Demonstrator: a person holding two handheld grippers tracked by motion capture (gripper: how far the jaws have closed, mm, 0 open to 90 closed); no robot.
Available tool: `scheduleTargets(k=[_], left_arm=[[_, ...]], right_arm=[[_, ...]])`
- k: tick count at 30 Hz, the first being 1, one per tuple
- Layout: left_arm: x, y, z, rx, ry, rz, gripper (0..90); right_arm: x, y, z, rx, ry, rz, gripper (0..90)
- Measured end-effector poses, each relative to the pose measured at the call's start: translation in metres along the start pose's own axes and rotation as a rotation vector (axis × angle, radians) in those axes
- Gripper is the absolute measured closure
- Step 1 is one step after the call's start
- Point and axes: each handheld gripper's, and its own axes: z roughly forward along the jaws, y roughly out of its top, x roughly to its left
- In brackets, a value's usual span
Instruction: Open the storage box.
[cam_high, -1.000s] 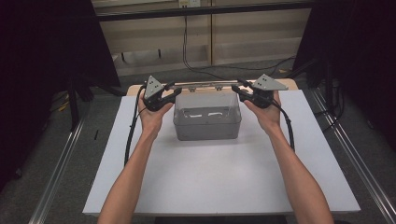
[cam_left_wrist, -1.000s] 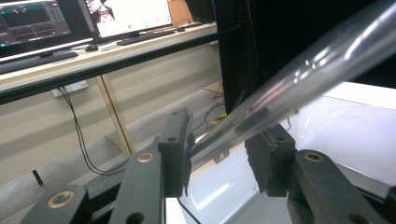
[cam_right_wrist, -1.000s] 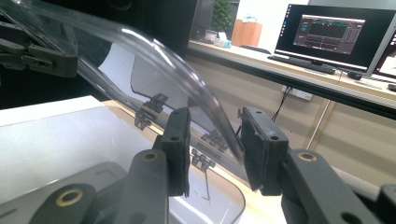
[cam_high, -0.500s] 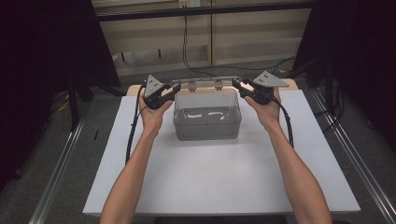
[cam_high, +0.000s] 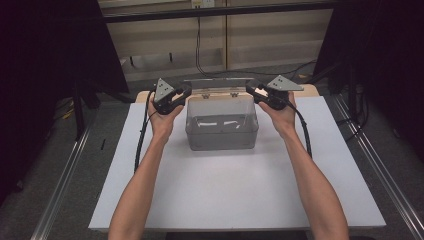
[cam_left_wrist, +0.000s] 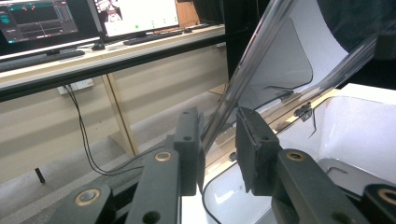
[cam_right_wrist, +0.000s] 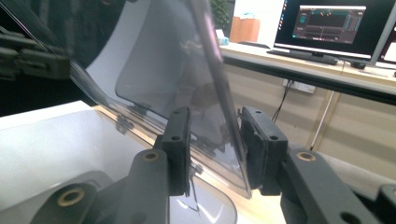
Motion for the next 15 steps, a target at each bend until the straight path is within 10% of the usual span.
scheduleTargets(k=[15], left_arm=[[0.003,-0.008,0.009,0.009,0.019,-0.03,73.1]], right_arm=[[-0.013,-0.015,0.016,0.049,-0.018,0.011,69.6]])
